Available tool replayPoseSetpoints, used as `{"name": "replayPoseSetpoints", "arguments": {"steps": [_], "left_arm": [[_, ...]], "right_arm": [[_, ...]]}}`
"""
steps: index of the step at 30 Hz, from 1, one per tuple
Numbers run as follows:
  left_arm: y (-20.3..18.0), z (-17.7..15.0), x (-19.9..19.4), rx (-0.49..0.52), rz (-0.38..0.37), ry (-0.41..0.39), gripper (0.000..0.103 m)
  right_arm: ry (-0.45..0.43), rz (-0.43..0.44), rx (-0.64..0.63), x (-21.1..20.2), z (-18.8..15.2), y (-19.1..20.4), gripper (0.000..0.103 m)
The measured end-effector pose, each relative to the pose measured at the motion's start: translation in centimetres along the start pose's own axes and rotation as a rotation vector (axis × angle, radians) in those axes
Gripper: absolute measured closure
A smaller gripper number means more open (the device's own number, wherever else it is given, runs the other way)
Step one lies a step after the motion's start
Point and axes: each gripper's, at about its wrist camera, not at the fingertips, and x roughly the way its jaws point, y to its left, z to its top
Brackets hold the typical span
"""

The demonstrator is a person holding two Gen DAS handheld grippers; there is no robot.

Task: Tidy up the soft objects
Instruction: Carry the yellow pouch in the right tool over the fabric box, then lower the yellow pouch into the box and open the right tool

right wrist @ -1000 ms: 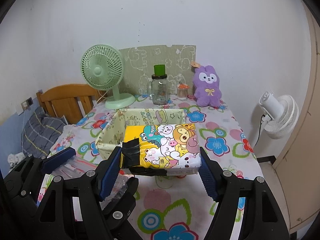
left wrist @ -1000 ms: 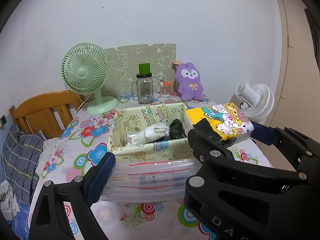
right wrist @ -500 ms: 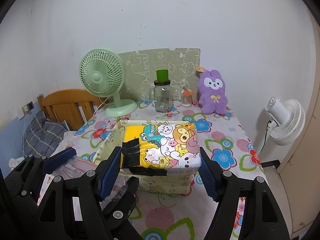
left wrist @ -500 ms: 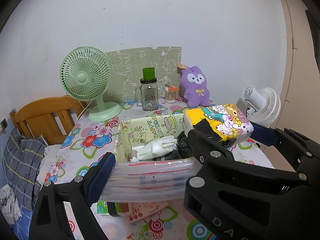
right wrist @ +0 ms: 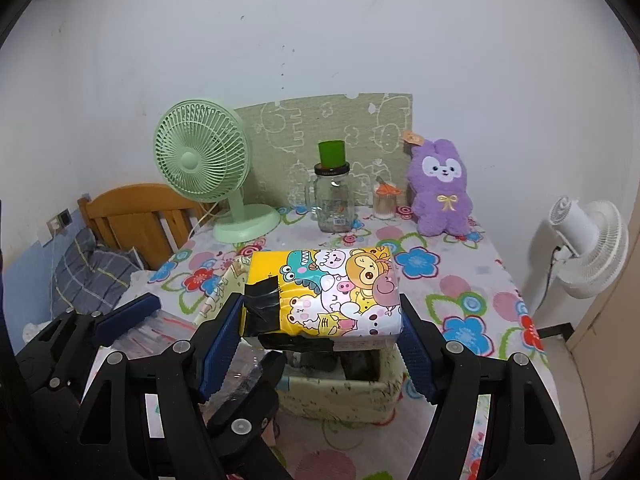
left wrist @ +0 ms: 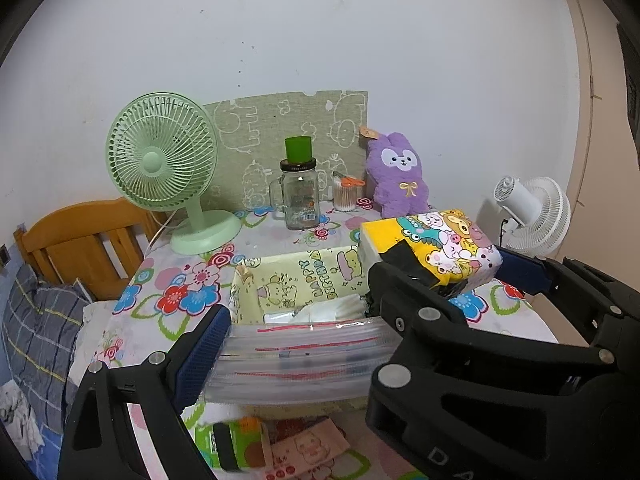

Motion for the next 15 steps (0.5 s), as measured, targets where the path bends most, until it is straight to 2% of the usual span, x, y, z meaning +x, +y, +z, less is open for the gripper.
{"name": "replayPoseSetpoints", "arguments": {"steps": [15], "left_arm": [[0.6,0.6,5.3,0.004,-0.029,0.032,0.006]], "right_arm": [[0.036,-0.002,0.01,5.0,0.5,-1.2,0.028]]}}
